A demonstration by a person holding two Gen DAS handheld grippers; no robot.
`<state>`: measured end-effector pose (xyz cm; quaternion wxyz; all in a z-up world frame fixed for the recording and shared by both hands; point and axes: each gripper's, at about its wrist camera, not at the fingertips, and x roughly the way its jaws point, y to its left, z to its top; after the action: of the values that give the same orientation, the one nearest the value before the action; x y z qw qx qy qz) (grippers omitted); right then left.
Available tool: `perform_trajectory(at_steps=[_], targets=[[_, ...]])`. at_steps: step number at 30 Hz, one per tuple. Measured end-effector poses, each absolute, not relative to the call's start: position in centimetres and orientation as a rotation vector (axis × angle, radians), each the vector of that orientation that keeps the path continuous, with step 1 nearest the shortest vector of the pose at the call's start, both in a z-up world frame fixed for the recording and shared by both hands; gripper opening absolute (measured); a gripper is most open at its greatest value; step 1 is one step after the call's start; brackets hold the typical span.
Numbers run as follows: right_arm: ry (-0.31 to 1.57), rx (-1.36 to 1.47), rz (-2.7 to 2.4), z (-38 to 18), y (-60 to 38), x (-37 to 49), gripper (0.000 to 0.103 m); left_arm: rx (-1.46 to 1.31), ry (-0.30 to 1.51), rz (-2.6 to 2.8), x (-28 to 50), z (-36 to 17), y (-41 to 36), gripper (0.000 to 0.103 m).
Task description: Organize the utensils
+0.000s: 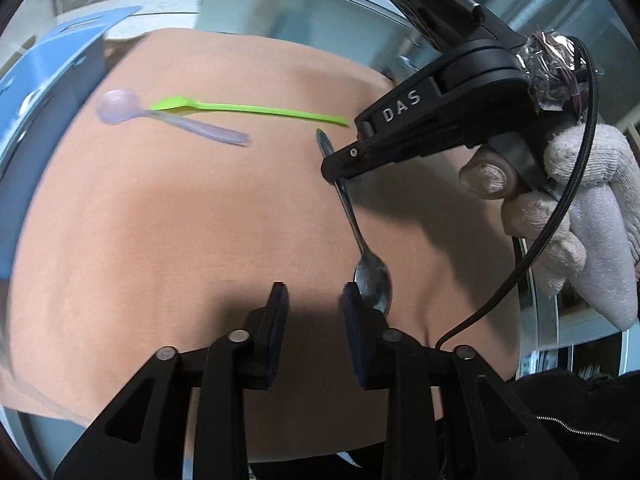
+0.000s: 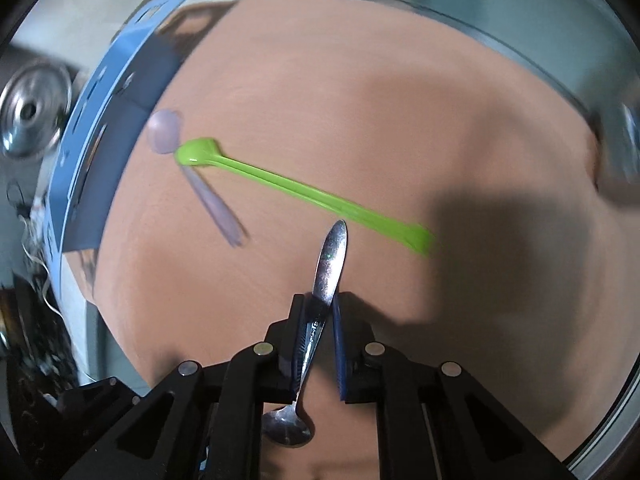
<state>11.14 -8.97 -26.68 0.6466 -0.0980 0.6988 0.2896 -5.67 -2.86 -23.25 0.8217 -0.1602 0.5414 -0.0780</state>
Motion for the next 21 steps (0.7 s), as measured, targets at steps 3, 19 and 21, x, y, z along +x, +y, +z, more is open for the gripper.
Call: perform_trajectory(at_steps=[3, 19, 21], targets=[[1.627, -0.100, 0.625, -26.9, -11.9, 11.7, 0.010, -0.292, 1.165, -0.212, -4.6, -23.3, -4.7, 0.040], [1.683, 0.187, 0.549, -28.1, -16.4, 13.1, 0.013, 0.083, 1.202, -0.262, -3.7, -25.2, -11.7, 0.040], [1.667, 0.135, 0.550, -27.7, -15.8, 12.9, 0.013, 0.094, 1.197, -0.257, -3.7, -25.1, -11.3, 0.035]])
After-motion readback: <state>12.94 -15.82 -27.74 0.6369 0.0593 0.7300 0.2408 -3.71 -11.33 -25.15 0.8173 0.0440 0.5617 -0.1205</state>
